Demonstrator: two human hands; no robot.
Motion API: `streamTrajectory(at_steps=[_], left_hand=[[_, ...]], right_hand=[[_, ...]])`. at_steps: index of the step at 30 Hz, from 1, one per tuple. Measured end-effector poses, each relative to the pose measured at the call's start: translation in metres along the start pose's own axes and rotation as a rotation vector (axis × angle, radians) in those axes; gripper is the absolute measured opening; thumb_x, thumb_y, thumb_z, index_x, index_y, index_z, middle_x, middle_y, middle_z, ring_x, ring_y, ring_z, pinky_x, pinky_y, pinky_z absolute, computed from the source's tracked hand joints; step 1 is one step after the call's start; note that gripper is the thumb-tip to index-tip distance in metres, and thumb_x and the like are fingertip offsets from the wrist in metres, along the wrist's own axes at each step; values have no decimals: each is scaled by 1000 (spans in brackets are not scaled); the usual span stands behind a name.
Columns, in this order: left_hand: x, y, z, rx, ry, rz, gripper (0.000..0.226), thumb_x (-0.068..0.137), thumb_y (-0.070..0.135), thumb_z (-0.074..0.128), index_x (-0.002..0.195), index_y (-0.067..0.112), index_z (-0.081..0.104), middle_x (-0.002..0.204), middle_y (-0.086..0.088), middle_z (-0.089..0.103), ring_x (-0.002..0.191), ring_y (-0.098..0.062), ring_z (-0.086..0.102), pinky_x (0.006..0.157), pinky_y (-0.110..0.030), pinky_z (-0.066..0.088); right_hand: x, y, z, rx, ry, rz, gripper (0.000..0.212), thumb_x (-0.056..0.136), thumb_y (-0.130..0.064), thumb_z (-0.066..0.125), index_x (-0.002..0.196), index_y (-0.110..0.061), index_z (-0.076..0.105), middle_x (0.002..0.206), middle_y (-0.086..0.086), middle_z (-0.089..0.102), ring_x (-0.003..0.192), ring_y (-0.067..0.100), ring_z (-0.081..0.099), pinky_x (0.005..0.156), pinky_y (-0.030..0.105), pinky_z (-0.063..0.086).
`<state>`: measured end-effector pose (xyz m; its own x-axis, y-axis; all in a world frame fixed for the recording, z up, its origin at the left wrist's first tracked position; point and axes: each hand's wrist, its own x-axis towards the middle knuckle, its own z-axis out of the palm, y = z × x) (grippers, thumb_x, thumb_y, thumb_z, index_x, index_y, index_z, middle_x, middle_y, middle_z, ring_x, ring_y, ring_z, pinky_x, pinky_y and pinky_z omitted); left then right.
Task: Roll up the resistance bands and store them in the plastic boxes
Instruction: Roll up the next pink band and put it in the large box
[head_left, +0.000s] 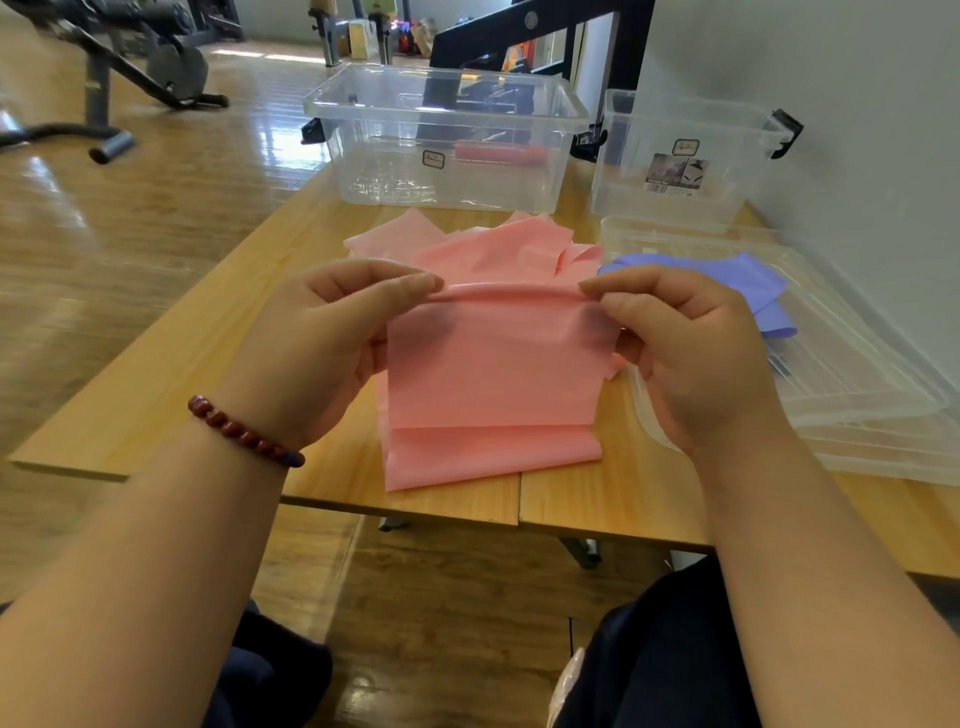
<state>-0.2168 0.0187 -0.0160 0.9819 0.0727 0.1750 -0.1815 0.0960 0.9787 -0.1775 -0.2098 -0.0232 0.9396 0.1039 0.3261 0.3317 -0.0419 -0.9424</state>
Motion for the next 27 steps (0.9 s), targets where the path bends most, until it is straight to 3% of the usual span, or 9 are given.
streamTrajectory(at_steps=[2,5,8,11,16,18,21,25,27], left_hand=[[2,-3,0,70,42,30,10,67,19,83,72,25,78,76,0,70,79,-15,64,71,-29,51],[2,-4,-2,100,56,39,16,64,24,82,77,31,76,81,-8,69,85,-26,61,78,-44,45],[2,-5,-3,108,69,36,19,65,22,87,79,31,78,80,-2,72,85,-21,65,82,-42,50],[0,-5,-1,118,102,40,14,67,26,74,77,33,80,80,4,74,88,-15,66,88,-40,55],[-1,-7,-2,177,95,42,30,89,11,66,78,36,79,77,6,71,81,-11,62,75,-32,55],[-2,-6,-2,170,68,49,24,87,15,70,79,36,79,80,6,71,80,-9,61,70,-26,52],[-3,-4,-2,79,33,22,19,79,14,73,76,31,80,82,5,72,80,-8,62,66,-20,51],[-4,0,-2,-16,-20,-39,16,69,15,66,74,22,80,80,1,73,80,-9,67,66,-19,53],[-3,-1,-4,-5,-18,-34,10,70,18,72,73,22,80,81,1,74,83,-11,68,68,-21,53]], right_hand=[[-2,0,1,-46,25,-32,17,86,-24,73,76,-38,77,85,-10,73,89,9,67,81,31,54],[-2,3,3,-67,63,-60,16,87,-21,72,81,-37,74,79,-11,72,81,5,65,73,25,50],[-3,3,4,-61,32,-62,18,88,-17,71,94,-35,70,73,5,68,77,18,66,72,31,55],[-2,1,4,-68,29,-82,21,88,-12,71,85,-33,71,79,-7,70,83,11,68,75,27,55],[-2,4,5,-89,-18,-74,23,96,-17,61,84,-36,64,55,-6,54,64,22,55,62,33,47],[-2,3,5,-94,-21,-93,29,97,-16,60,84,-41,68,62,-9,57,66,21,53,63,33,45],[-2,0,8,9,-24,-57,39,96,-8,59,80,-39,76,86,-13,70,86,9,63,70,26,52],[-2,-1,7,90,-10,-7,43,93,-1,57,72,-33,79,85,-8,70,84,7,64,67,18,50],[-2,-1,6,118,-20,11,32,86,-10,59,73,-31,79,83,-6,70,81,6,64,64,18,49]])
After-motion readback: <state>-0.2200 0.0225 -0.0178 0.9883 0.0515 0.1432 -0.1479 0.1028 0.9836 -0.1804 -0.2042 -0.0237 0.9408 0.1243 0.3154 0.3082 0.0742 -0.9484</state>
